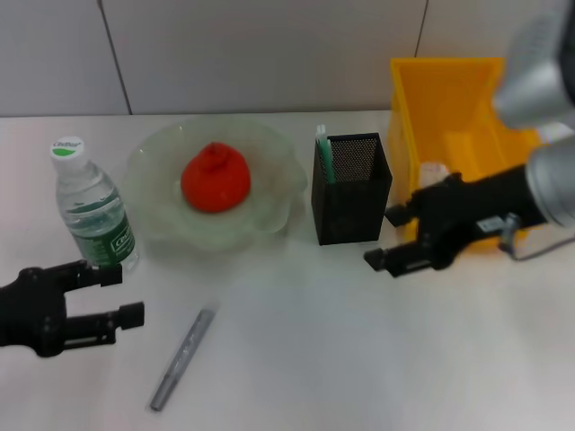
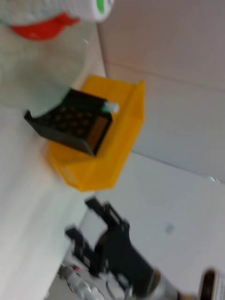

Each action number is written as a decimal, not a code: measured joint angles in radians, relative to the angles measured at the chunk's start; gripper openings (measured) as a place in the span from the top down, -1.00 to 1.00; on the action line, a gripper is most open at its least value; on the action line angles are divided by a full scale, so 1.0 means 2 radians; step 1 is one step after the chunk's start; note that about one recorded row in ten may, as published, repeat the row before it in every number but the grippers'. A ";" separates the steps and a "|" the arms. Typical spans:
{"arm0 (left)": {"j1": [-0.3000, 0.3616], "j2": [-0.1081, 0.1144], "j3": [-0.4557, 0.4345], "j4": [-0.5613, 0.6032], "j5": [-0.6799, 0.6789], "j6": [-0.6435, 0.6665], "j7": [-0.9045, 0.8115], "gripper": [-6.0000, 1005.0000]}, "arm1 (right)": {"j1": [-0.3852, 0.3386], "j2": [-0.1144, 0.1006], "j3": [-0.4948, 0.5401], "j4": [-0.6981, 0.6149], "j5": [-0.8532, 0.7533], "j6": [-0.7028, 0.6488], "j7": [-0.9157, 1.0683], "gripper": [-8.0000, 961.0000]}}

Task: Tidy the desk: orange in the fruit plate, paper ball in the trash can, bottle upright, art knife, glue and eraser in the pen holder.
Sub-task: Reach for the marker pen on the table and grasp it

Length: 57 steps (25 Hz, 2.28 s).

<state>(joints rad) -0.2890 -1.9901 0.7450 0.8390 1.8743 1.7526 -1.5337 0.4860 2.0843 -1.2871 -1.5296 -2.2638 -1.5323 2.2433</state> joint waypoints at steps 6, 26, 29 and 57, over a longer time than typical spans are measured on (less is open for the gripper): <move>-0.035 -0.004 0.000 0.017 0.051 -0.040 -0.064 -0.61 | -0.054 -0.002 0.101 0.096 0.107 -0.027 -0.188 -0.42; -0.098 -0.038 0.146 0.159 0.249 -0.092 -0.437 -0.55 | -0.061 -0.013 0.265 0.245 0.120 -0.076 -0.367 -0.42; -0.098 -0.039 0.176 0.175 0.263 -0.098 -0.471 -0.48 | -0.060 -0.015 0.265 0.246 0.119 -0.076 -0.371 -0.42; -0.151 -0.045 0.356 0.194 0.349 -0.136 -0.671 -0.36 | -0.058 -0.016 0.266 0.245 0.119 -0.078 -0.407 -0.42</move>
<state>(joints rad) -0.5905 -2.0801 1.4572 1.2276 2.5729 1.4800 -2.8761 0.3699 2.0522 -0.7546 -1.0402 -2.0254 -1.6888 1.4299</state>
